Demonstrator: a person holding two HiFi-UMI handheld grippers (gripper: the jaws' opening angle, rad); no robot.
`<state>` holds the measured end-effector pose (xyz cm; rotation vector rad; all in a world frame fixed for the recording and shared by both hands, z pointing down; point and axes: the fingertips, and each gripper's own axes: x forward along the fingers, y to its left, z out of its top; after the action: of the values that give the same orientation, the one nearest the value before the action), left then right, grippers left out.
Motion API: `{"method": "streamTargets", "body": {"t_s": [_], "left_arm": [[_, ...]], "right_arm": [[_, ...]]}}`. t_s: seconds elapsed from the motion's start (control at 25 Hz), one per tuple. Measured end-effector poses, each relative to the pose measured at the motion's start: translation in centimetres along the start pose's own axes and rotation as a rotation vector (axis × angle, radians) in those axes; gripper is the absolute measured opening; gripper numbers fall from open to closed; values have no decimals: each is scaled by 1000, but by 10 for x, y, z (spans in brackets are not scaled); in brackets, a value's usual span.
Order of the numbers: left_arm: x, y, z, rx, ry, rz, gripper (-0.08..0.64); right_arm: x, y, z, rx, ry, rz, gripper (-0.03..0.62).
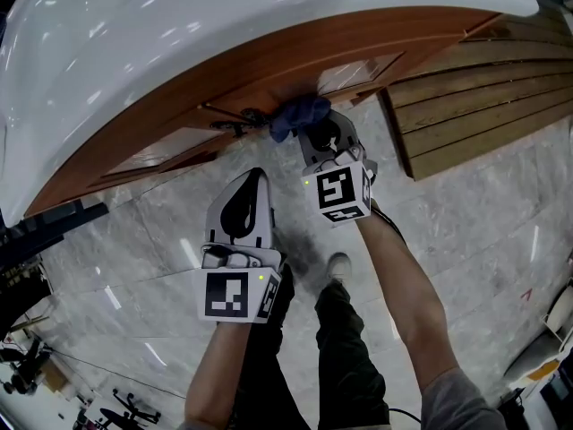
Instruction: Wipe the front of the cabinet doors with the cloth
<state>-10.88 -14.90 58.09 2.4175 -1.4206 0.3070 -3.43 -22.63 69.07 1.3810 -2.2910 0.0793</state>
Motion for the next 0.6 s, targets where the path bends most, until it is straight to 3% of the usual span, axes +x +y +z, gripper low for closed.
{"method": "streamTargets", "body": {"t_s": [0.6], "left_arm": [[15,-28,2,11,-10,-31,8]], "right_arm": [[-33,-106,-36,89,31,-192,61]]}}
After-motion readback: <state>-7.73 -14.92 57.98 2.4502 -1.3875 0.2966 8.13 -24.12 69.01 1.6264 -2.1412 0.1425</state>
